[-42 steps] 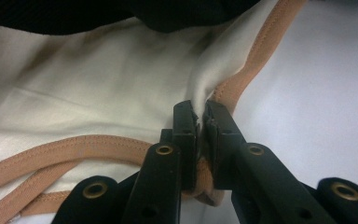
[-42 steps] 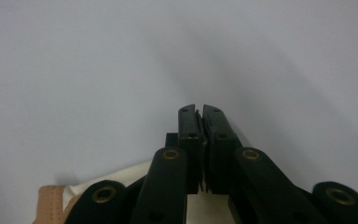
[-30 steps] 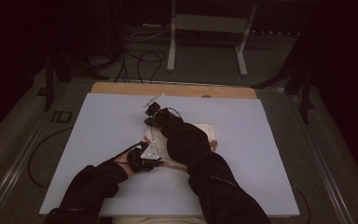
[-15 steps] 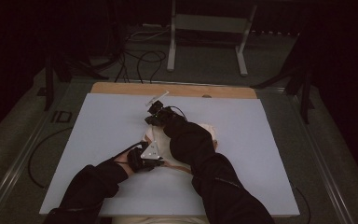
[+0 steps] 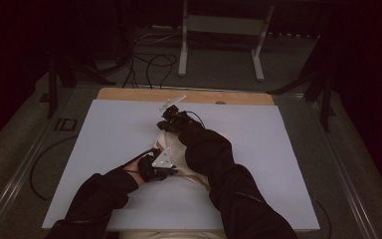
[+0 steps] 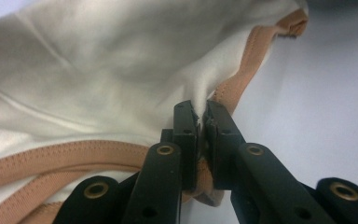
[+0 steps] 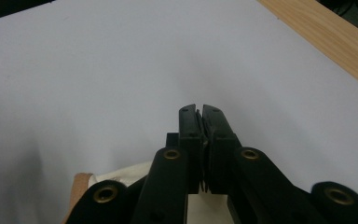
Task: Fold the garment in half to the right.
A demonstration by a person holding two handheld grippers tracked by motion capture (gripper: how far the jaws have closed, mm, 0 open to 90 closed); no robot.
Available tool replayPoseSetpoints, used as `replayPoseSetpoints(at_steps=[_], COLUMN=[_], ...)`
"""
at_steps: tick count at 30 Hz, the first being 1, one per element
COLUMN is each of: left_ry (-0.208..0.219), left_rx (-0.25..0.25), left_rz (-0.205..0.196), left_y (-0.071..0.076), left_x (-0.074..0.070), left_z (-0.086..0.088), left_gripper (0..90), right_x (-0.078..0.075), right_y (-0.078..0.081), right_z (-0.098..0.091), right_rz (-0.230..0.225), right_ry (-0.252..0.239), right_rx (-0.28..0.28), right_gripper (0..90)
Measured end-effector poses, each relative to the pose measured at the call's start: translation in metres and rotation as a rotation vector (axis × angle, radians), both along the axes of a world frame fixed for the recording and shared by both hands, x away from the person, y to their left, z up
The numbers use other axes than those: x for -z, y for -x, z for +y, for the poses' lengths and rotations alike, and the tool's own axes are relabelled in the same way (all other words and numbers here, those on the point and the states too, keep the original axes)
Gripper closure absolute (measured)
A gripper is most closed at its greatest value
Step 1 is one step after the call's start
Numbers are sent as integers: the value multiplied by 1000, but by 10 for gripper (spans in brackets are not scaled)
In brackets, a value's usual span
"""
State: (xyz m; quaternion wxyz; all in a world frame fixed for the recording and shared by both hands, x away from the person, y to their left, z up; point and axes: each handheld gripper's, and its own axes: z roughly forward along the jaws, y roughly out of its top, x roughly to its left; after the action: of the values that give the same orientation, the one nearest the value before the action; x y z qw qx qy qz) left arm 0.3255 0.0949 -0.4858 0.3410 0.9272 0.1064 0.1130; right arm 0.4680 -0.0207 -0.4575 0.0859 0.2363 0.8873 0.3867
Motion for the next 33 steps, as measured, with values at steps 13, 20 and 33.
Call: replayPoseSetpoints(at_steps=[13, 20, 33], left_ry=[-36, -40, -49], left_rx=[51, 69, 95], left_rz=[-28, -36, -46], left_y=[2, 3, 3], left_x=[-12, -18, -25], left_z=[-13, -18, -27], left_gripper=[850, 850, 851], right_x=[-9, -13, -23], right_y=[5, 8, 14], right_z=[-22, -31, -51], right_rz=[-5, -7, -30], right_ry=[-39, -52, -65], right_rx=[28, 39, 49], right_gripper=[876, 876, 876])
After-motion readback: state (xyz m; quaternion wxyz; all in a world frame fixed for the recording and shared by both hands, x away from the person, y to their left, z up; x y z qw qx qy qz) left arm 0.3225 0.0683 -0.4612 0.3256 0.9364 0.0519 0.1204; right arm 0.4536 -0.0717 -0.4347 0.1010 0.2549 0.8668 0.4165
